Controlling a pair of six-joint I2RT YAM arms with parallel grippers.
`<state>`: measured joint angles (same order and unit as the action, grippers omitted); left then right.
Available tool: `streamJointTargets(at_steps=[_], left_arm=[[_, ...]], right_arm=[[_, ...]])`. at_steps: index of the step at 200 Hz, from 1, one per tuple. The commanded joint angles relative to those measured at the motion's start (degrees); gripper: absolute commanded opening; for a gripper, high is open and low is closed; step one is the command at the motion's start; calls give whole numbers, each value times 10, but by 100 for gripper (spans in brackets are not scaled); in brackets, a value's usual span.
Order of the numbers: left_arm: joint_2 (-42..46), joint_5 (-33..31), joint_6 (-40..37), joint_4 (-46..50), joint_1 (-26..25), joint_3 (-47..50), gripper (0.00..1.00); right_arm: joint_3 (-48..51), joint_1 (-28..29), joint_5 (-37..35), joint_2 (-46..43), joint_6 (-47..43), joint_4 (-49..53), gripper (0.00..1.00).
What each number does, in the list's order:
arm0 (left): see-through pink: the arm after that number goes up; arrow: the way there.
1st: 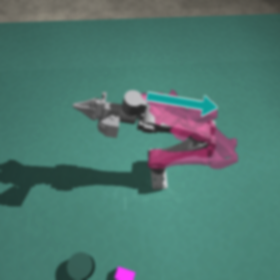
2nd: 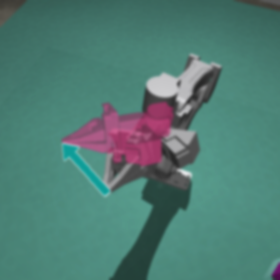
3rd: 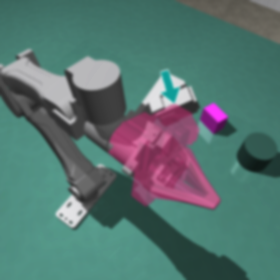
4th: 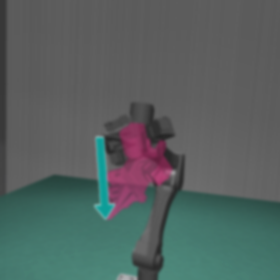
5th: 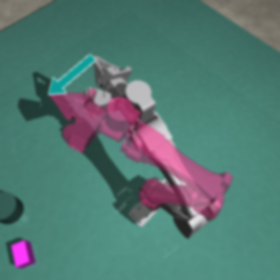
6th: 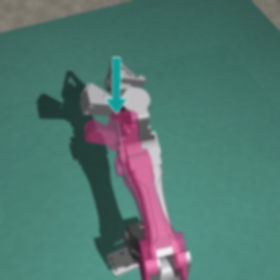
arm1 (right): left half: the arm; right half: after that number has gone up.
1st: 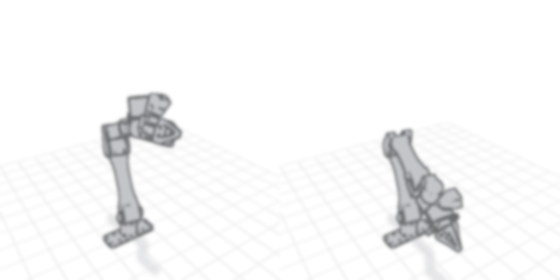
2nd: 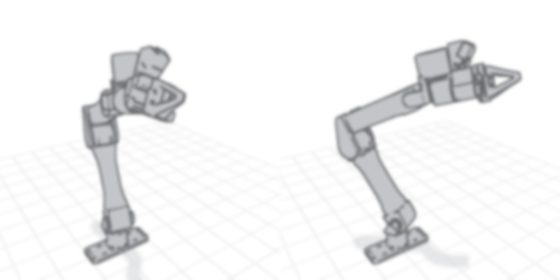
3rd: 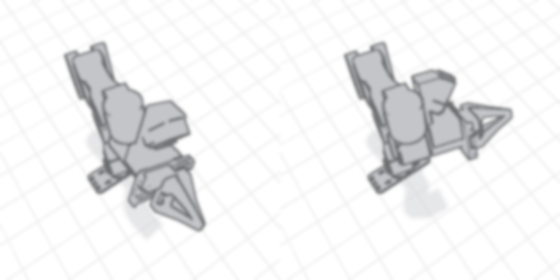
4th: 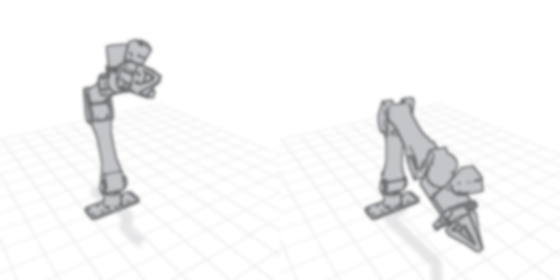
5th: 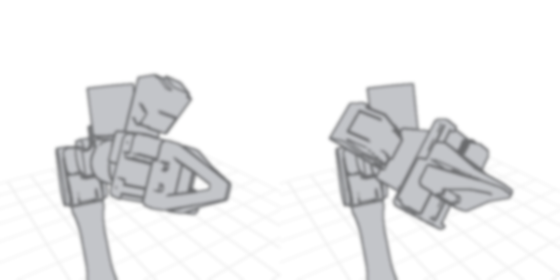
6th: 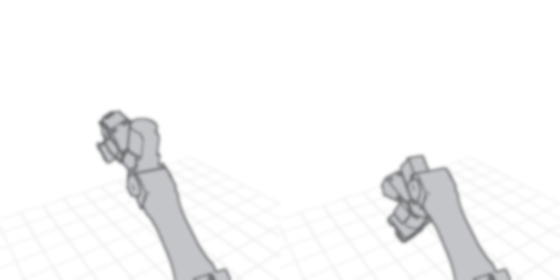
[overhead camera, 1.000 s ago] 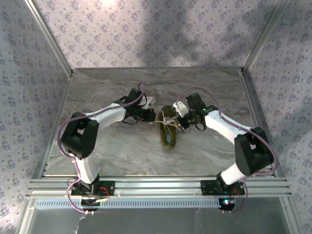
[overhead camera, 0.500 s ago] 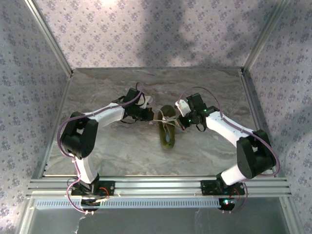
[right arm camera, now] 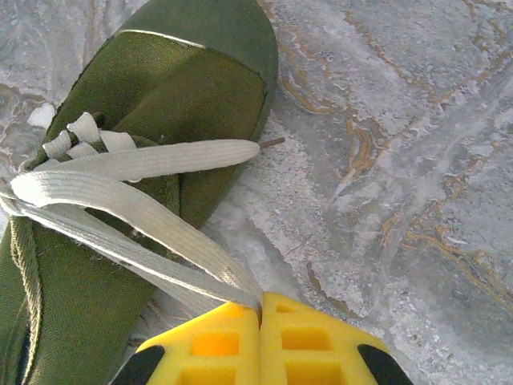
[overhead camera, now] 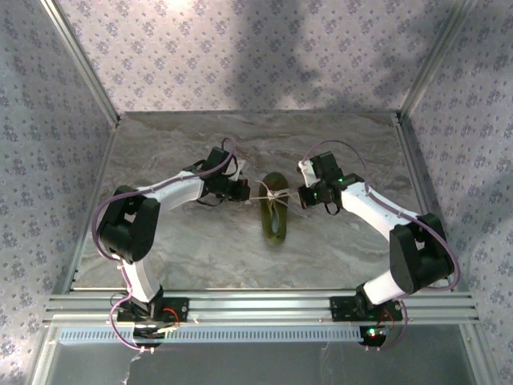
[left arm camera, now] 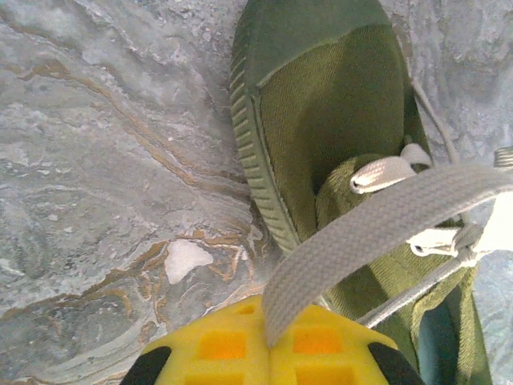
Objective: Tie the shoes
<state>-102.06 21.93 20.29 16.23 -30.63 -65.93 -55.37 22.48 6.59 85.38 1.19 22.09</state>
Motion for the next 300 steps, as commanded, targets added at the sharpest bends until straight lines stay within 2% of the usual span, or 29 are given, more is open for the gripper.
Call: streamJointTargets(at_steps=[1, 34, 72, 81, 100, 107, 116, 120, 125, 132, 138, 141, 149, 157, 181, 197, 220, 236, 271, 288, 300], left_arm=[[13, -97, -28, 76, 13, 15, 0], [2, -151, -40, 110, 8, 2, 0], [-8, -169, -47, 123, -1, -6, 0], [-6, -154, -47, 115, -2, -4, 0], [11, -62, -28, 69, -2, 0, 0], [20, -36, -20, 51, -2, -1, 17], [39, -15, -7, 25, -2, 1, 44], [49, -11, -2, 15, -1, 3, 58], [62, -9, 4, 5, 0, 4, 70], [79, -14, 11, -6, 3, 7, 83], [96, -23, 17, -12, 7, 11, 96], [105, -31, 19, -14, 10, 15, 99], [129, -55, 19, -21, 15, 26, 100], [156, -82, 21, -30, 21, 43, 100], [247, -166, 28, -73, 51, 117, 100], [310, -239, 35, -98, 85, 166, 100], [397, -330, -9, -159, 123, 245, 98], [445, -368, -77, -217, 132, 305, 100], [480, -413, -158, -273, 170, 385, 100], [485, -370, -219, -350, 187, 440, 100], [475, -364, -223, -377, 199, 462, 100]], right_arm=[[-3, -36, -81, -6, 39, 35, 0], [-5, -41, -94, -1, 50, 42, 0], [-7, -45, -109, 8, 59, 52, 0], [-8, -45, -105, 9, 58, 53, 0], [-10, -30, -55, -3, 34, 31, 0], [-17, -18, -42, -10, 27, 26, 0], [-27, -3, -39, -21, 24, 19, 3], [-31, 2, -42, -28, 24, 16, 13], [-34, 6, -47, -37, 26, 12, 29], [-36, 8, -55, -52, 36, 3, 50], [-35, 7, -66, -68, 47, -7, 63], [-33, 7, -74, -76, 53, -11, 71], [-23, 3, -96, -101, 68, -26, 90], [-7, -3, -116, -129, 80, -45, 100], [69, -30, -220, -212, 132, -118, 100], [94, -61, -285, -240, 167, -115, 100], [117, -124, -297, -253, 202, -114, 100], [150, -158, -298, -255, 205, -153, 100], [211, -200, -323, -253, 172, -221, 100], [246, -205, -328, -242, 127, -270, 100], [267, -212, -328, -235, 109, -295, 100]])
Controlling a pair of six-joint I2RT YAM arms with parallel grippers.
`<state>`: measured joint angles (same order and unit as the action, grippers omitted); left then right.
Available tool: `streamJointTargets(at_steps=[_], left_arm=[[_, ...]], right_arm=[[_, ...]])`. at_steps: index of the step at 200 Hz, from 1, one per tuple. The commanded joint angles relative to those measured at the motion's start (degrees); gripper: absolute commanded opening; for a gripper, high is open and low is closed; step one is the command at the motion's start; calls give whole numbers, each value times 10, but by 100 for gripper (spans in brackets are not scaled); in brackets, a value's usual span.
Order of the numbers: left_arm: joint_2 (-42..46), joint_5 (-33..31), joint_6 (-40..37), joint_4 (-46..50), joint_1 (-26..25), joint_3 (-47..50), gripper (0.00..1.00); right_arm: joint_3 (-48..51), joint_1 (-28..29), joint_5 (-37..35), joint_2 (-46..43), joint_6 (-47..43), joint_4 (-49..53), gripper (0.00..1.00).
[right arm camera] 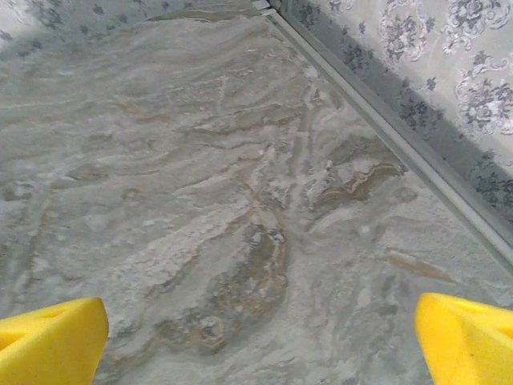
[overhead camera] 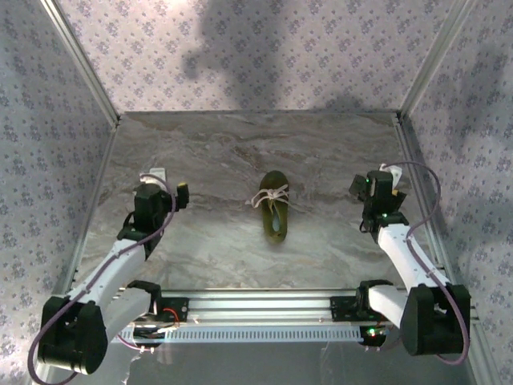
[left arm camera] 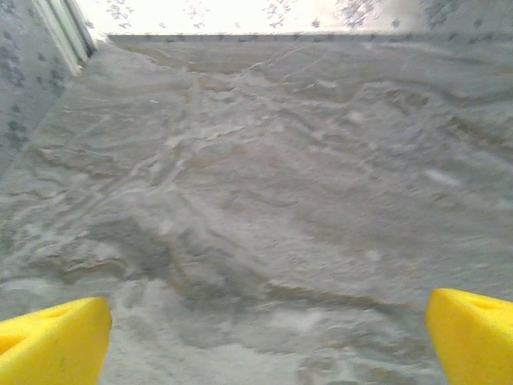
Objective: Tie the shoes
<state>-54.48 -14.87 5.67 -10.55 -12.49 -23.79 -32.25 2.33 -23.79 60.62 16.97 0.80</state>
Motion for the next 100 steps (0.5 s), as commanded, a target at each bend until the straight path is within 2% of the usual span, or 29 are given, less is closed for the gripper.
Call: streamJointTargets(at_steps=[1, 23, 75, 100], left_arm=[[-2, 4, -75, -109, 18, 41, 100], [-46, 28, -70, -134, 44, 44, 100], [-190, 142, -79, -304, 89, 51, 100], [-222, 157, -98, -351, 100, 48, 100]], right_arm=[[37, -11, -24, 14, -50, -84, 100], [54, -15, -6, 41, -74, -129, 100], [83, -13, 123, 106, -166, -278, 100], [98, -13, 159, 131, -193, -343, 100]])
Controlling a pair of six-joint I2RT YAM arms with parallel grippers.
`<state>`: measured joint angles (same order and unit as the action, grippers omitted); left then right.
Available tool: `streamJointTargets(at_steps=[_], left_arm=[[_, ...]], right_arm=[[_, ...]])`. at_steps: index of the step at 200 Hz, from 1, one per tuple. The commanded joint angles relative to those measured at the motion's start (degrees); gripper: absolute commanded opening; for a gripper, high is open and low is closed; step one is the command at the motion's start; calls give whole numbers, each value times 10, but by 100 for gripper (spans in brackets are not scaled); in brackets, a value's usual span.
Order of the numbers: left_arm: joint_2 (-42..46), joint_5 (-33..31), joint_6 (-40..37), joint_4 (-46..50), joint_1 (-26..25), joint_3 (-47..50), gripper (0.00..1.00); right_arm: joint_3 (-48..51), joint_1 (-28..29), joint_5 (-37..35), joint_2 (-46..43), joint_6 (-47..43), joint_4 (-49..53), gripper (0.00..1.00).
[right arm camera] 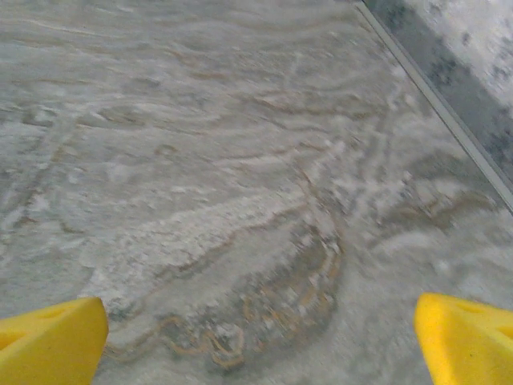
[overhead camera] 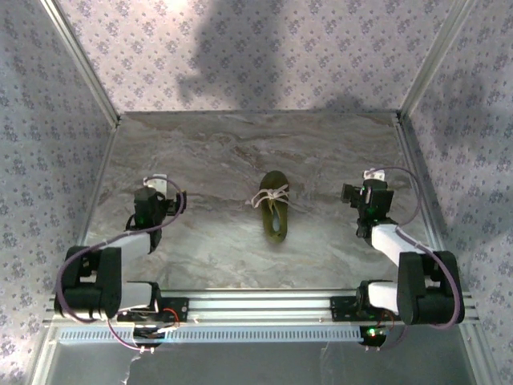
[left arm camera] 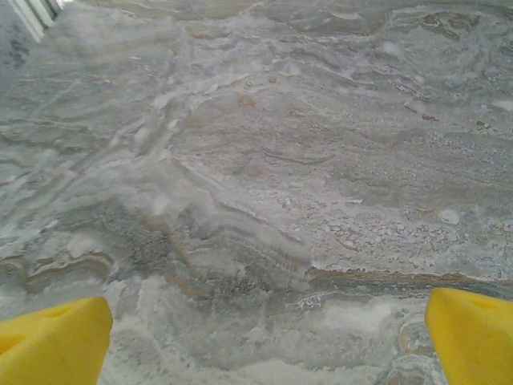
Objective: Tie the shoes
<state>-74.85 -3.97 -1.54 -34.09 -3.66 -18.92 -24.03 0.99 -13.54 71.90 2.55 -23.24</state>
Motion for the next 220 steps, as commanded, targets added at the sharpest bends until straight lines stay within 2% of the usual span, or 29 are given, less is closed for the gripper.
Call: streamJointTargets(at_steps=[1, 37, 68, 81, 94, 101, 111, 220], left_arm=[[-19, 49, -24, -117, 13, -1, 100], [-58, 94, -6, -163, 42, 8, 100], [-128, 99, -5, -199, 45, -9, 100], [-125, 97, 7, -122, 55, -43, 99], [-132, 59, 32, -128, 62, -47, 100], [-130, 52, 33, -118, 61, -50, 100], [-131, 47, 32, -123, 59, -49, 100], [-131, 41, 31, -118, 55, -51, 100]], right_arm=[[16, 0, 58, 19, -48, -105, 100], [41, -2, 81, 64, -56, -202, 100], [59, -2, 76, 113, -58, -280, 100], [60, -4, 76, 153, -56, -318, 100], [15, -10, 87, 146, -50, -214, 100], [16, -25, 117, 154, -44, -234, 100], [12, -30, 124, 150, -41, -218, 100], [12, -29, 123, 151, -41, -222, 100]])
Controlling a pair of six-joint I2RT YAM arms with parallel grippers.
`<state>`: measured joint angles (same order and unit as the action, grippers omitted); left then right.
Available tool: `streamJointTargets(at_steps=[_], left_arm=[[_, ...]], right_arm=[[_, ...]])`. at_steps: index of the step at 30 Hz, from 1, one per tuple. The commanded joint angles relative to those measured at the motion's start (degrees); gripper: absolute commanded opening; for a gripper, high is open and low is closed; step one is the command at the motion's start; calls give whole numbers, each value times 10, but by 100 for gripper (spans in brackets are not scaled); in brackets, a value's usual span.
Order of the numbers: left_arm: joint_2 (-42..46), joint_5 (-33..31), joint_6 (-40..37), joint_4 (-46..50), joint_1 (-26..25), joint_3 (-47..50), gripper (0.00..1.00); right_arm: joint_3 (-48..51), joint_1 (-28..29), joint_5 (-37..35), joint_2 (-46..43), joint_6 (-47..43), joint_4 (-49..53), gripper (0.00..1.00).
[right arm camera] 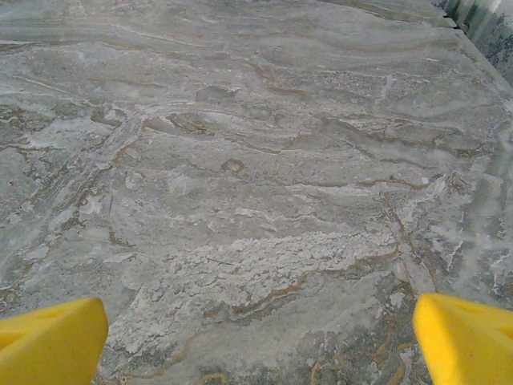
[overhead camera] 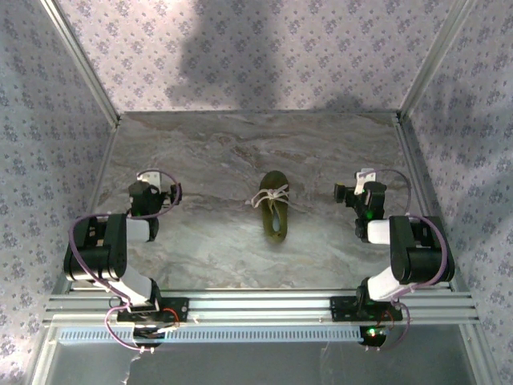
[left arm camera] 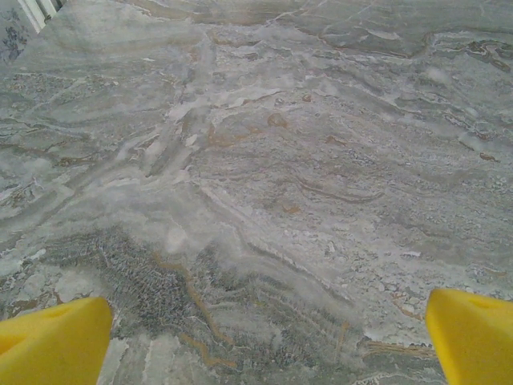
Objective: Tie the shoes
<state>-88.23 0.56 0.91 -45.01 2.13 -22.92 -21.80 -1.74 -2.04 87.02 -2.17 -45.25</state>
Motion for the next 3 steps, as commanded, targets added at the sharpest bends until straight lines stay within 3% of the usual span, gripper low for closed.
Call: streamJointTargets(at_steps=[1, 3], left_arm=[[2, -4, 6, -9, -2, -11, 100], [3, -6, 5, -10, -3, -10, 100]], right_arm=[[-10, -2, 8, 0, 6, -2, 100], [-10, -2, 8, 0, 6, -2, 100]])
